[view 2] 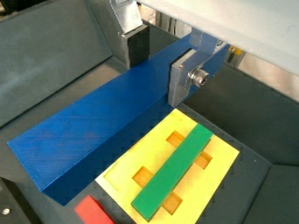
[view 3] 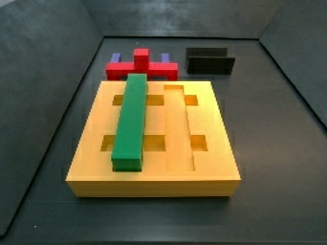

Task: Pick up the blue object. Move up. Move to above the board. Insert the blue object.
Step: Insert the blue object.

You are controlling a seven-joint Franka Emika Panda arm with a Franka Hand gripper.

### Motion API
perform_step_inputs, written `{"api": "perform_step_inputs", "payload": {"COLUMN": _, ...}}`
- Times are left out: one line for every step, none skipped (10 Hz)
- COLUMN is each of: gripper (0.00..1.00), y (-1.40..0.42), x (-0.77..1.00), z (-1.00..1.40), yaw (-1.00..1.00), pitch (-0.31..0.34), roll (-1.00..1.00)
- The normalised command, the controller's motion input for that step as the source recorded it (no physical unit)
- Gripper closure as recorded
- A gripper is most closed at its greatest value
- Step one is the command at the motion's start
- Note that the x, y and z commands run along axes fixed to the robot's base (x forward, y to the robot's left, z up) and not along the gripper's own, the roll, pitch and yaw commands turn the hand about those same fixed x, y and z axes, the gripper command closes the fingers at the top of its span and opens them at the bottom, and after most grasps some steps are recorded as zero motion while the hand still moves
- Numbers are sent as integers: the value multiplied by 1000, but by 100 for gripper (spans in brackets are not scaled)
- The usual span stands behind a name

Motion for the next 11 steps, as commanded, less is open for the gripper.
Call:
{"api": "perform_step_inputs", "payload": {"gripper": 100, "y": -66, "x": 69, "z": -809, "yaw": 0, "pitch": -26, "roll": -143}}
{"api": "perform_step_inputs", "payload": {"gripper": 100, "y": -74, "x": 134, "z": -803, "yaw": 0, "pitch": -36, "roll": -151}}
{"api": "perform_step_inputs", "payload": {"gripper": 100, "y": -43, "x": 123, "z": -794, "yaw": 0, "pitch": -69, "roll": -156}}
{"api": "perform_step_inputs", "payload": {"gripper": 100, "y": -3, "x": 129, "z": -709, "yaw": 0, "pitch": -84, "roll": -129}}
{"api": "perform_step_inputs", "payload": {"gripper": 100, "y": 0, "x": 69, "z": -580, "yaw": 11, "pitch": -74, "roll": -106}}
{"api": "perform_step_inputs", "payload": {"gripper": 100, "y": 0, "x": 109, "z": -540, "yaw": 31, "pitch": -56, "roll": -130}}
{"api": "perform_step_inputs", "payload": {"gripper": 100, "y": 0, "x": 131, "z": -397, "yaw": 0, "pitch": -20, "roll": -130}}
{"api": "perform_step_inputs", "payload": {"gripper": 100, "y": -23, "x": 131, "z": -231, "yaw": 20, "pitch": 0, "roll": -60}}
{"api": "perform_step_inputs", "payload": {"gripper": 100, "y": -171, "x": 271, "z": -400, "yaw": 83, "pitch": 0, "roll": 0}}
{"api": "perform_step_inputs", "payload": {"gripper": 100, "y": -249, "x": 326, "z": -589, "yaw": 106, "pitch": -44, "roll": 53}}
{"api": "perform_step_inputs", "payload": {"gripper": 100, "y": -306, "x": 231, "z": -603, "yaw": 43, "pitch": -81, "roll": 80}}
